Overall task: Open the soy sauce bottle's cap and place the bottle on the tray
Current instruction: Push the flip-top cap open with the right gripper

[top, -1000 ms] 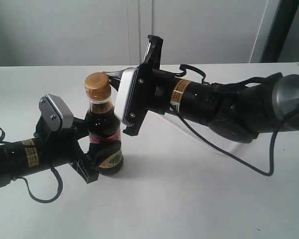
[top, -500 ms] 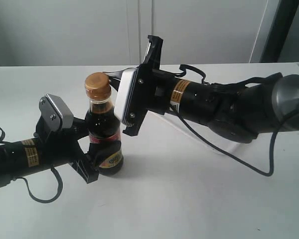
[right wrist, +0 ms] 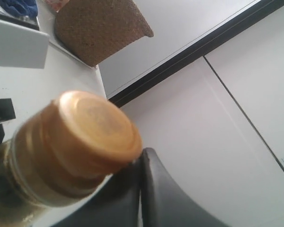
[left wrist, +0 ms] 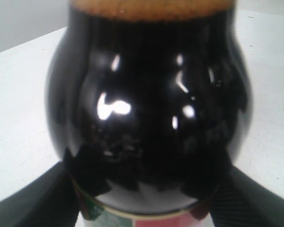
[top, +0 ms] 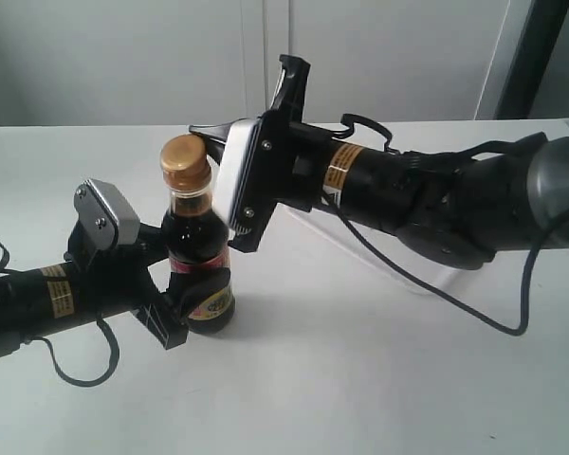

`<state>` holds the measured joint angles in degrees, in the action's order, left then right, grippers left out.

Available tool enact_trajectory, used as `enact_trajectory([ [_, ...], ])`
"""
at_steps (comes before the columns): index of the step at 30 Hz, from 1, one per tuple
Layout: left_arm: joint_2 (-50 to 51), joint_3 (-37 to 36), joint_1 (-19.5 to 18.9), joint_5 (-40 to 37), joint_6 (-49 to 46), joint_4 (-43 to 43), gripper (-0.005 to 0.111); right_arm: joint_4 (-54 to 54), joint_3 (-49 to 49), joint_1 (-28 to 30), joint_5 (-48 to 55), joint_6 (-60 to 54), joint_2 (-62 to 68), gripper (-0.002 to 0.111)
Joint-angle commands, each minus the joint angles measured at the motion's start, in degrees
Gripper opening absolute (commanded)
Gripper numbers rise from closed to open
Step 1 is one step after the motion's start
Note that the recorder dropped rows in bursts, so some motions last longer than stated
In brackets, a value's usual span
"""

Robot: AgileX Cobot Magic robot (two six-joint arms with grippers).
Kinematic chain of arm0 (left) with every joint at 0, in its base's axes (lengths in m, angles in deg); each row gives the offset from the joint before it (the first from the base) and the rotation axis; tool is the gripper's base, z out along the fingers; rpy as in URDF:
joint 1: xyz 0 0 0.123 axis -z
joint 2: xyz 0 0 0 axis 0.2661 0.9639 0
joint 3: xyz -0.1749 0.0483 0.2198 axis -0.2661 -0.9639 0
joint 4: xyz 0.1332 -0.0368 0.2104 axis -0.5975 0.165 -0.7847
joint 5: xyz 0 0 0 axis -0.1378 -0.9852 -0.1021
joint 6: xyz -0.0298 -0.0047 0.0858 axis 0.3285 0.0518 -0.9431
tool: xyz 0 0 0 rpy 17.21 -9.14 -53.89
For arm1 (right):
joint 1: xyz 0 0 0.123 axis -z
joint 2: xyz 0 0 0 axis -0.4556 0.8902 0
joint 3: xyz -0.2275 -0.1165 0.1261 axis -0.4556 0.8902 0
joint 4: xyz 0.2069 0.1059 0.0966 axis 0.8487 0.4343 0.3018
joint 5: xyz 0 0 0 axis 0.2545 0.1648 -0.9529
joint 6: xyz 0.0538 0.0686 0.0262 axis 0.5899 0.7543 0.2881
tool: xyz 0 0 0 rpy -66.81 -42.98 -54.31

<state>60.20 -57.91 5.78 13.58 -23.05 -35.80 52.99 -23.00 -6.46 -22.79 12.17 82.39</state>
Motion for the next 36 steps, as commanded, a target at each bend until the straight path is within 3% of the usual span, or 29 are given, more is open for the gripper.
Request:
enact_trajectory([
  [1, -0.2, 0.0, 0.2, -0.1, 0.1, 0.0, 0.000, -1.0, -0.1, -0.2, -0.8, 2.5, -1.4, 0.000],
  [19, -0.2, 0.0, 0.2, -0.1, 0.1, 0.2, 0.000, -3.7, -0.1, -2.5, -0.2, 3.5, -4.2, 0.000],
  [26, -0.2, 0.0, 0.2, -0.1, 0.0, 0.4, 0.000, -8.2, 0.3, -5.8, -0.2, 14.8, -7.1, 0.000],
  [36, -0.2, 0.0, 0.2, -0.1, 0.0, 0.4, 0.000, 13.7, 0.1, -5.8, 9.1, 30.6, -8.3, 0.000],
])
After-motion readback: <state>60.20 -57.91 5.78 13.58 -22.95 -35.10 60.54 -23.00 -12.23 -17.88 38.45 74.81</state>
